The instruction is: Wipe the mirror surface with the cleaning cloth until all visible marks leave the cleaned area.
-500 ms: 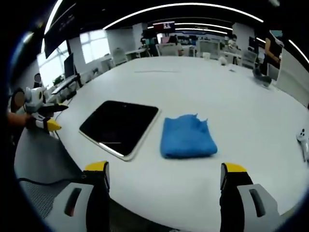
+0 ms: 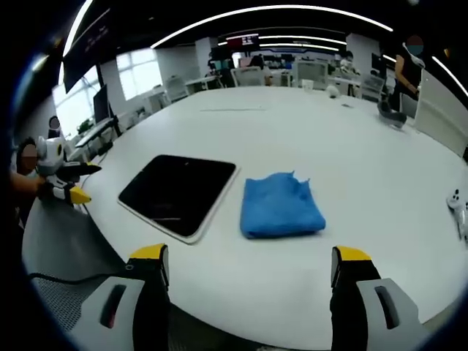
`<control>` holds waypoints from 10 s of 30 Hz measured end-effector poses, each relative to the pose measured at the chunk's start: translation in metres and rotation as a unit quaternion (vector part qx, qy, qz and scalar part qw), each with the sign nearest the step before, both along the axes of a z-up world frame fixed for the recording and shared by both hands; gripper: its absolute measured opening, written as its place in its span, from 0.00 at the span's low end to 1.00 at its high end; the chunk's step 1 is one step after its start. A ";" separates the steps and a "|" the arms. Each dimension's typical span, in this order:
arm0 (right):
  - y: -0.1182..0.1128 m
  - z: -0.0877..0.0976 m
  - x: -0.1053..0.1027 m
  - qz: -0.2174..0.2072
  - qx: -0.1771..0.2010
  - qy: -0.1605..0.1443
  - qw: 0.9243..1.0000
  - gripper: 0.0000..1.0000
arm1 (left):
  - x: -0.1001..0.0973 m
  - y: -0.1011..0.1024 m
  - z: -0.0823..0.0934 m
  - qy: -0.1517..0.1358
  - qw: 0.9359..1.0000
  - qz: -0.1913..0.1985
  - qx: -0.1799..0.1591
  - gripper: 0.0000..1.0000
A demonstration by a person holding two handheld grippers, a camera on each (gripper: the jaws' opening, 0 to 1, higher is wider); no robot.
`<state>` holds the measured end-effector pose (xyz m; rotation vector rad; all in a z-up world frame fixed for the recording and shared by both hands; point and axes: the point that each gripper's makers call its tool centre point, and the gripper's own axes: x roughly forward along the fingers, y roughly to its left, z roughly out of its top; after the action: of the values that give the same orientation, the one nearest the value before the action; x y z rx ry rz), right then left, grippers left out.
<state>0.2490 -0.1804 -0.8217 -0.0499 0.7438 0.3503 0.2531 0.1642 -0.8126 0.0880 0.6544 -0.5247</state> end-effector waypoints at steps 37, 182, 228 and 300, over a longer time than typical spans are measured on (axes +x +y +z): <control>-0.006 0.111 0.036 0.076 -0.026 0.024 0.996 1.00 | -0.001 -0.004 0.002 -0.002 1.000 -0.006 -0.012 0.99; 0.018 -0.001 0.129 -0.031 -0.050 0.200 0.978 0.02 | 0.001 -0.002 0.006 -0.006 0.999 0.008 -0.034 0.99; 0.116 -0.035 0.130 -0.008 -0.028 0.222 0.975 0.02 | 0.001 -0.002 0.003 -0.001 0.999 0.005 -0.034 0.99; 0.278 -0.032 0.145 0.079 -0.027 0.244 0.966 0.02 | -0.001 -0.008 0.004 0.001 0.999 -0.007 -0.045 0.99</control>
<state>0.3937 0.0979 -0.8535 -0.0763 1.2416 0.5023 0.2523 0.1564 -0.8090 0.0067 0.6318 -0.5669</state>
